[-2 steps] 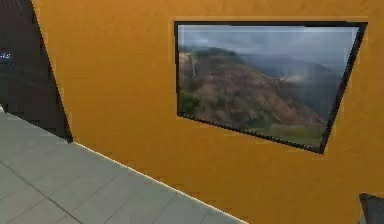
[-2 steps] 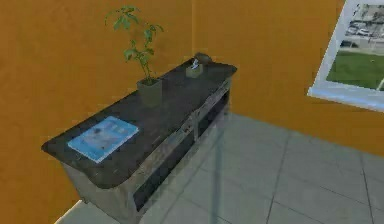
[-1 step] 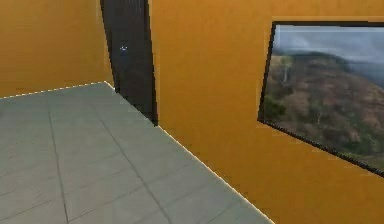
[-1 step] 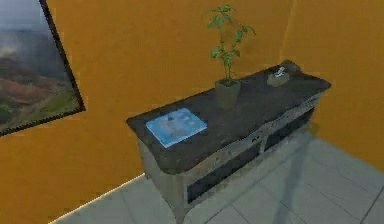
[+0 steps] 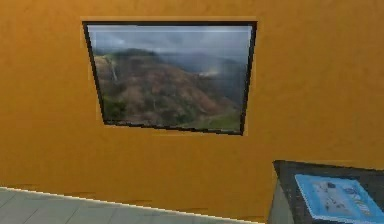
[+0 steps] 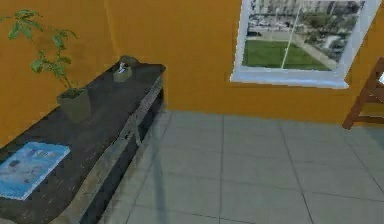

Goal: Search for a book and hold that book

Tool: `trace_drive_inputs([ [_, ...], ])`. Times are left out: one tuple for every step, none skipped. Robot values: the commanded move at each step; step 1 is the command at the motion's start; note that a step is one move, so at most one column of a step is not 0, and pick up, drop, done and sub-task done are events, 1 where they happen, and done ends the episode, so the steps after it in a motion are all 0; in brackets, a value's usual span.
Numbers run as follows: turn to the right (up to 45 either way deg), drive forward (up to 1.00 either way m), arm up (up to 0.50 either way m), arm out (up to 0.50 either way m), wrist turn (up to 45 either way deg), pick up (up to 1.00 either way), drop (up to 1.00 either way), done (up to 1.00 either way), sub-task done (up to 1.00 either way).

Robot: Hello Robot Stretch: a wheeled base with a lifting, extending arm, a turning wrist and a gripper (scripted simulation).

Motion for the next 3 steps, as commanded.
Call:
trace_drive_inputs([
  [0.0, 0.45, 0.00, 0.00, 0.0, 0.00, 0.00, 0.00, 0.00],
  [-21.0, 0.00, 0.00, 0.00, 0.0, 0.00, 0.00, 0.00, 0.00],
  [0.0, 0.00, 0.50, 0.00, 0.0, 0.00, 0.00, 0.00, 0.00],
])
